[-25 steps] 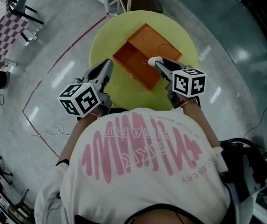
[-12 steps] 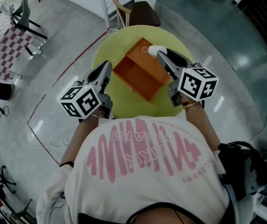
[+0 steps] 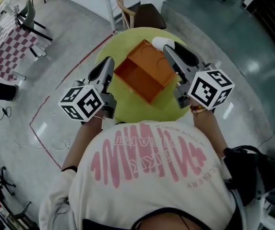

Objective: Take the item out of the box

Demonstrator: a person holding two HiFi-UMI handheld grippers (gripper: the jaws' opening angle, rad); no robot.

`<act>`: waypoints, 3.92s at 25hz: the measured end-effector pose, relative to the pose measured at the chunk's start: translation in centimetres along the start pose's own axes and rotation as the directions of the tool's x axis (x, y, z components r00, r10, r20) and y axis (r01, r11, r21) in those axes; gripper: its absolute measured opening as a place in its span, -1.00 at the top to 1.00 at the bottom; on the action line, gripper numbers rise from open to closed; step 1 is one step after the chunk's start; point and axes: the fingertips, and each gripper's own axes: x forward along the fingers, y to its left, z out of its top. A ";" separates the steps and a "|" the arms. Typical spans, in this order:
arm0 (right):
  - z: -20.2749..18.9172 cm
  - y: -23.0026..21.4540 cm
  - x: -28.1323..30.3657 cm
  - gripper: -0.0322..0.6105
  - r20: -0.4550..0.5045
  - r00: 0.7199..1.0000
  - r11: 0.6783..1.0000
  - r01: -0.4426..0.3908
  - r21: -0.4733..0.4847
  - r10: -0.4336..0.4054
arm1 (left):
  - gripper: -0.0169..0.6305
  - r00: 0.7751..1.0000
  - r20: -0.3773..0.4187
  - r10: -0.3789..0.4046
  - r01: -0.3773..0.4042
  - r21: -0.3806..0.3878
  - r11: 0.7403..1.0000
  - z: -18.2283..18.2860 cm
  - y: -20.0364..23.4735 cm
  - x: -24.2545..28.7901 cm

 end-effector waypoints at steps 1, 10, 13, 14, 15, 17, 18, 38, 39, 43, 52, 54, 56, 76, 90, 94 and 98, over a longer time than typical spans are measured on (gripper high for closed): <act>0.5 0.0 -0.5 0.48 0.009 1.000 1.000 -0.009 -0.002 0.009 | 0.92 1.000 0.006 0.002 -0.002 0.003 1.000 0.1 -0.7 0.0; 3.4 -2.1 -6.7 0.48 0.008 0.998 0.998 -0.061 -0.009 0.061 | 0.92 0.999 0.037 0.018 -0.018 -0.001 1.000 -0.6 -9.5 0.1; 3.3 -2.4 -7.9 0.48 -0.005 0.997 0.997 -0.079 -0.018 0.079 | 0.92 0.998 0.047 0.030 -0.030 -0.015 0.999 -1.2 -10.9 -0.1; 3.2 -2.5 -8.2 0.48 -0.010 0.996 0.996 -0.084 -0.021 0.083 | 0.92 0.998 0.049 0.035 -0.034 -0.015 0.999 -1.3 -11.3 -0.2; 3.2 -2.6 -8.6 0.48 -0.013 0.996 0.996 -0.087 -0.024 0.086 | 0.92 0.998 0.050 0.039 -0.038 -0.014 0.999 -1.5 -11.7 -0.3; 2.9 -2.8 -9.5 0.48 -0.016 0.995 0.995 -0.094 -0.026 0.094 | 0.92 0.997 0.056 0.049 -0.048 -0.012 0.999 -2.0 -12.5 -0.5; 2.7 -3.0 -10.0 0.48 -0.016 0.995 0.995 -0.099 -0.026 0.099 | 0.92 0.997 0.061 0.054 -0.054 -0.011 0.998 -2.4 -12.9 -0.7; -0.8 -3.9 -18.5 0.47 -0.056 0.987 0.989 -0.150 0.011 0.151 | 0.92 0.986 0.086 0.141 -0.139 -0.034 0.990 -8.4 -20.2 -5.1; -1.2 -4.0 -19.0 0.47 -0.060 0.986 0.988 -0.154 0.015 0.154 | 0.92 0.986 0.087 0.144 -0.141 -0.035 0.989 -8.9 -20.6 -5.4; -2.2 -4.2 -20.4 0.47 -0.071 0.984 0.986 -0.162 0.025 0.163 | 0.92 0.985 0.085 0.150 -0.148 -0.031 0.989 -9.9 -21.8 -6.1; -4.6 -3.3 -23.5 0.47 -0.101 0.979 0.984 -0.174 0.033 0.177 | 0.92 0.983 0.060 0.176 -0.173 -0.046 0.984 -12.7 -23.6 -8.8; -5.2 -3.0 -24.1 0.47 -0.104 0.979 0.984 -0.174 0.035 0.177 | 0.92 0.982 0.056 0.179 -0.177 -0.046 0.983 -13.2 -23.8 -9.5; -5.8 -2.7 -24.6 0.47 -0.111 0.978 0.984 -0.174 0.037 0.177 | 0.92 0.982 0.054 0.182 -0.179 -0.050 0.983 -13.6 -23.9 -10.2; -7.7 -2.4 -25.6 0.47 -0.134 0.974 0.983 -0.179 0.029 0.181 | 0.92 0.975 0.066 0.212 -0.208 -0.066 0.976 -15.1 -23.6 -12.5; -8.8 -2.7 -25.8 0.47 -0.164 0.973 0.986 -0.161 0.034 0.164 | 0.92 0.973 0.044 0.225 -0.221 -0.092 0.971 -15.9 -22.9 -12.7; -9.3 -2.7 -25.9 0.47 -0.171 0.971 0.985 -0.168 0.026 0.170 | 0.92 0.973 0.042 0.228 -0.224 -0.093 0.970 -16.3 -23.1 -12.8; -9.7 -2.7 -25.8 0.47 -0.176 0.969 0.985 -0.172 0.021 0.173 | 0.92 0.972 0.047 0.230 -0.225 -0.092 0.970 -16.4 -23.0 -13.0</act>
